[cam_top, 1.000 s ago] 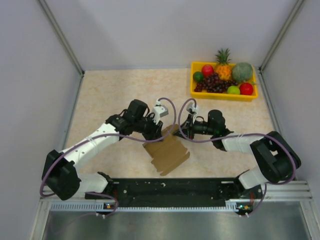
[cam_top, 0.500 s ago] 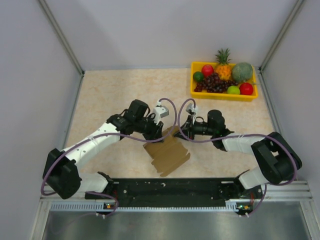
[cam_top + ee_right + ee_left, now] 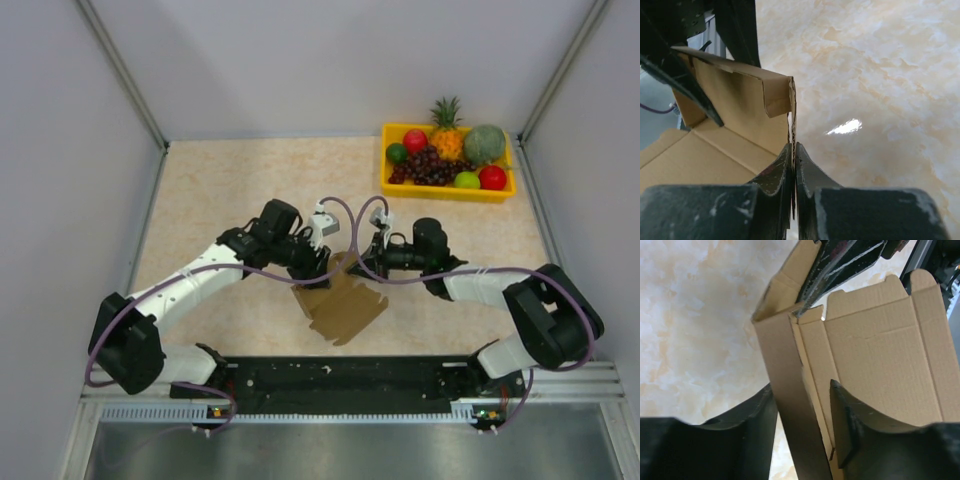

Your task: Fold the paper box

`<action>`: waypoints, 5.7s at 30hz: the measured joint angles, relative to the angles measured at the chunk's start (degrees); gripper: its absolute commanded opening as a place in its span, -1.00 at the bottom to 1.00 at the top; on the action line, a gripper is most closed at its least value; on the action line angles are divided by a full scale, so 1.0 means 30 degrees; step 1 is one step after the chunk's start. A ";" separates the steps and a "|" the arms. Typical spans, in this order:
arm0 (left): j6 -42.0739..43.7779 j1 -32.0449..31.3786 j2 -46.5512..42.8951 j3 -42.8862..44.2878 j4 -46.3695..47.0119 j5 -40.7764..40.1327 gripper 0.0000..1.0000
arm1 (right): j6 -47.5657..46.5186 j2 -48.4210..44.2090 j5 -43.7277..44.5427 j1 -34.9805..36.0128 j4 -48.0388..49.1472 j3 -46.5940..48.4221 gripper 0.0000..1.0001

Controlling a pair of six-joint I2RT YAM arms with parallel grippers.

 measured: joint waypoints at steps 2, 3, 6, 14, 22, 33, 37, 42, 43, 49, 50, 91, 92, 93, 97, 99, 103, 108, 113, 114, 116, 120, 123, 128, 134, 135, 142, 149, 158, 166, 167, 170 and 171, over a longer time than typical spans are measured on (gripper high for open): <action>-0.0117 -0.0029 -0.0007 -0.0007 0.0022 0.0007 0.25 | -0.0146 -0.0029 0.0219 0.0044 -0.0641 0.0255 -1.00; -0.0189 -0.0044 -0.0015 -0.0007 0.0029 0.0000 0.27 | -0.0313 -0.0109 0.0466 0.0051 -0.1035 0.0393 -1.00; -0.0648 -0.0066 -0.0051 -0.0080 0.0182 -0.0138 0.29 | -0.1005 -0.0794 0.1297 0.0124 -0.2637 0.0612 -1.00; -0.2586 -0.0058 -0.0182 -0.1209 0.1275 -0.0350 0.43 | -0.2433 -0.2346 0.4503 0.1180 -0.8247 0.2011 -1.00; -0.5064 -0.0058 -0.0109 -0.3694 0.3912 -0.0364 0.43 | -0.2674 -0.2324 0.9377 0.2994 -1.3493 0.3483 -1.00; -0.8065 -0.0058 0.1399 -0.6346 0.8939 -0.1435 0.35 | -0.2237 -0.0291 1.3784 0.3912 -1.7005 0.4983 -1.00; -0.8582 -0.0058 0.2186 -0.6346 0.9595 -0.2317 0.35 | -0.1829 0.0568 1.4622 0.4175 -1.7675 0.5391 -0.97; -0.8969 -0.0066 0.2790 -0.6346 1.0382 -0.2994 0.28 | -0.1268 0.1683 1.5074 0.4204 -1.8382 0.6178 -0.91; -0.9027 -0.0066 0.2878 -0.6346 1.0586 -0.3104 0.18 | -0.1100 0.1836 1.5110 0.4211 -1.8447 0.6258 -0.88; -0.9187 -0.0080 0.2965 -0.6346 1.1519 -0.3687 -0.01 | -0.0175 0.2339 1.5271 0.4248 -1.9263 0.6747 -0.56; -0.9231 -0.0095 0.2965 -0.6375 1.1686 -0.3847 -0.06 | 0.0007 0.2353 1.5271 0.4262 -1.9438 0.6870 -0.53; -1.1788 -0.1180 0.0823 -0.8575 1.2611 -0.4313 0.29 | -0.2310 0.4590 1.2684 0.4364 -2.1675 1.2815 0.16; -1.1992 -0.1180 0.0546 -0.8721 1.2648 -0.4248 0.29 | -0.1814 0.4532 1.2750 0.4167 -2.1675 1.2990 0.21; -1.2116 -0.1180 0.0350 -0.8823 1.2721 -0.4182 0.30 | -0.1326 0.4364 1.2961 0.3934 -2.1675 1.3070 0.24; -1.2611 -0.1180 0.0066 -0.9289 1.3092 -0.3934 0.32 | 0.1355 0.2091 1.4345 0.2025 -2.2061 1.3078 0.34; -1.2881 -0.1180 -0.0029 -0.9661 1.3267 -0.3796 0.32 | 0.2601 0.0342 1.4783 0.1064 -2.2287 1.2932 0.34; -1.3136 -0.1180 -0.0058 -0.9959 1.3304 -0.3614 0.35 | 0.4488 -0.3512 1.4389 0.0546 -2.2316 1.1278 0.35; -1.3799 -0.1180 -0.0058 -1.0469 1.4316 -0.3053 0.36 | 0.5712 -0.4656 1.3049 0.0612 -2.2607 0.8597 0.36; -1.4855 -0.1202 -0.0058 -1.1140 1.5518 -0.2514 0.35 | 0.6499 -0.4677 1.2713 0.0612 -2.3401 0.7089 0.36; -1.5176 -0.1209 -0.0051 -1.1329 1.6007 -0.2331 0.35 | 0.6725 -0.4765 1.2517 0.0612 -2.3431 0.6958 0.36; -1.5824 -0.1217 -0.0051 -1.1788 1.6888 -0.2113 0.36 | 0.7227 -0.5304 1.2043 0.0612 -2.3292 0.6462 0.39; -1.6793 -0.1268 -0.0058 -1.2735 1.8039 -0.2055 0.38 | 0.8233 -0.7577 1.1081 0.0925 -2.3452 0.4554 0.47; -1.7413 -0.1705 -0.0284 -1.3165 1.8549 -0.2361 0.42 | 0.9406 -0.9610 1.1023 0.2244 -2.3605 0.3657 0.48; -1.8178 -0.2980 -0.1268 -1.3282 1.8921 -0.3606 0.63 | 1.1125 -0.9828 1.2509 0.5785 -2.4181 0.3723 0.39; -1.8666 -0.4357 -0.3869 -1.3289 1.7544 -0.6615 0.64 | 1.1577 -0.6987 1.6167 0.7125 -2.7073 0.5996 -0.03; -1.8637 -0.4371 -0.4422 -1.3289 1.7129 -0.7067 0.64 | 1.1475 -0.6564 1.6713 0.7278 -2.7299 0.6397 -0.05; -1.7624 -0.4065 -0.7737 -1.2750 1.2743 -1.0375 0.71 | 0.9930 -0.3832 1.9227 0.7424 -2.7875 0.8655 -0.40; -1.5599 -0.0087 -0.8123 -1.0200 0.9245 -0.9296 0.70 | 0.8561 -0.2193 1.9475 0.7424 -2.7919 0.9632 -0.89; -1.3362 0.2761 -0.4517 -0.8167 0.9428 -0.6426 0.67 | 0.3825 0.0073 1.9948 0.7271 -2.8137 1.2786 -1.00; -1.1293 0.3679 -0.0925 -0.6841 0.9974 -0.4350 0.68 | -0.4510 0.3140 2.0458 0.6280 -2.6381 1.5446 -1.00; -1.1089 0.3796 -0.0678 -0.6841 1.0032 -0.4146 0.64 | -0.5778 0.3373 2.0145 0.5996 -2.5973 1.5446 -1.00; -1.0768 0.4102 0.0182 -0.6747 1.0411 -0.3351 0.56 | -0.8648 0.3672 1.9249 0.5574 -2.5114 1.5438 -1.00; -1.0688 0.4226 0.0699 -0.6630 1.0579 -0.2943 0.55 | -0.9420 0.3694 1.8935 0.5530 -2.4829 1.5438 -1.00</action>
